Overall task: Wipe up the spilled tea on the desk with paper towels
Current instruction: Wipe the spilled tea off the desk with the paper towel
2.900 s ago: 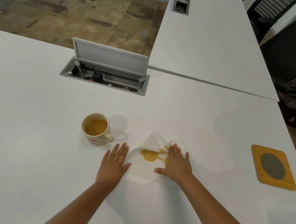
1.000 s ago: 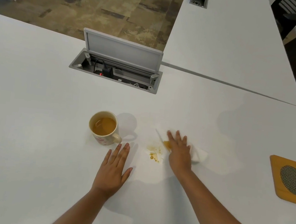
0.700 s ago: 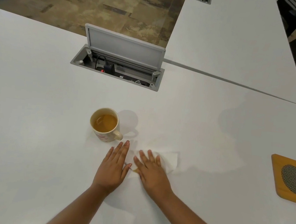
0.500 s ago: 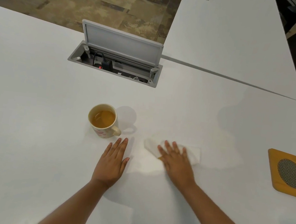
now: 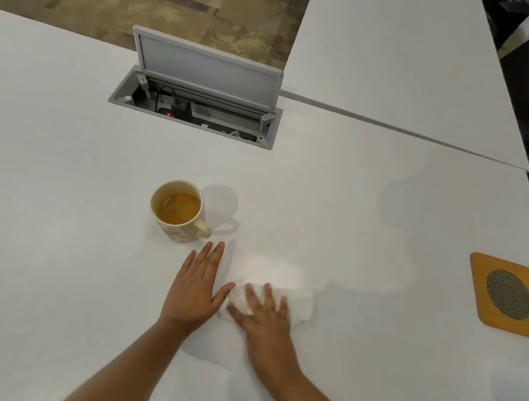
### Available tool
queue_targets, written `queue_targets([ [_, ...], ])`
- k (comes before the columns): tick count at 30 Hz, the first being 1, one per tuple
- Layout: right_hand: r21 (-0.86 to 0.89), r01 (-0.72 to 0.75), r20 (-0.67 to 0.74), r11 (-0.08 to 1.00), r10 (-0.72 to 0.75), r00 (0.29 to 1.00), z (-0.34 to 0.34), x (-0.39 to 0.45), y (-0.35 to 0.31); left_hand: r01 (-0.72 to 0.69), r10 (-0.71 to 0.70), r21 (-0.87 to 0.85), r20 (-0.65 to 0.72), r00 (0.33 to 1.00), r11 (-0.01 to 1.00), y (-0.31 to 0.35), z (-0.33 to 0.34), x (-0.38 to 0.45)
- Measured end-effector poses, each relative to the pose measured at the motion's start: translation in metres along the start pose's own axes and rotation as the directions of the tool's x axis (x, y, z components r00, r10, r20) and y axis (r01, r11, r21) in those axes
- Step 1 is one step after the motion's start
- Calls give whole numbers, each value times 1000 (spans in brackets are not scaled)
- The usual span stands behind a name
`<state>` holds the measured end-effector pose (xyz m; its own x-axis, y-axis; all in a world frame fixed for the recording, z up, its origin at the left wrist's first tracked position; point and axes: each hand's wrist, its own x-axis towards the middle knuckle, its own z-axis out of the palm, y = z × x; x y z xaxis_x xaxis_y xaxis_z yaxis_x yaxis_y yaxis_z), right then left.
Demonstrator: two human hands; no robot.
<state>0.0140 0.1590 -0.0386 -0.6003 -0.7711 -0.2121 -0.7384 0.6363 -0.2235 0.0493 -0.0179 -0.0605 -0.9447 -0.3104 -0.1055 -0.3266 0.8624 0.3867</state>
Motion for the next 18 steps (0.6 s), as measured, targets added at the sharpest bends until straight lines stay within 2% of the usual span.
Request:
queue_targets([
  [3, 22, 150, 38, 988, -151, 988, -1, 26, -1, 2, -2, -12, 9, 1000, 1000, -3, 1, 0],
  [5, 68, 166, 107, 984, -172, 979, -5, 47, 13, 2, -2, -21, 16, 1000, 1000, -3, 1, 0],
  [7, 65, 68, 139, 996, -77, 987, -15, 66, 36, 12, -11, -30, 22, 1000, 999, -2, 1, -1],
  [9, 18, -92, 104, 996, 90, 990, -30, 80, 69, 38, -37, -44, 35, 999, 998, -1, 1, -1],
  [13, -9, -385, 6, 923, 385, 923, -51, 63, 135, 45, -44, -59, 17, 999, 997, -1, 1, -1],
  [15, 54, -461, -58, 886, 464, 884, -46, 38, 147, 41, -40, -57, 6, 999, 998, -1, 1, 0],
  [18, 154, -493, -157, 856, 514, 844, -27, -1, 132, 39, -39, -55, -4, 999, 998, 0, 1, 0],
])
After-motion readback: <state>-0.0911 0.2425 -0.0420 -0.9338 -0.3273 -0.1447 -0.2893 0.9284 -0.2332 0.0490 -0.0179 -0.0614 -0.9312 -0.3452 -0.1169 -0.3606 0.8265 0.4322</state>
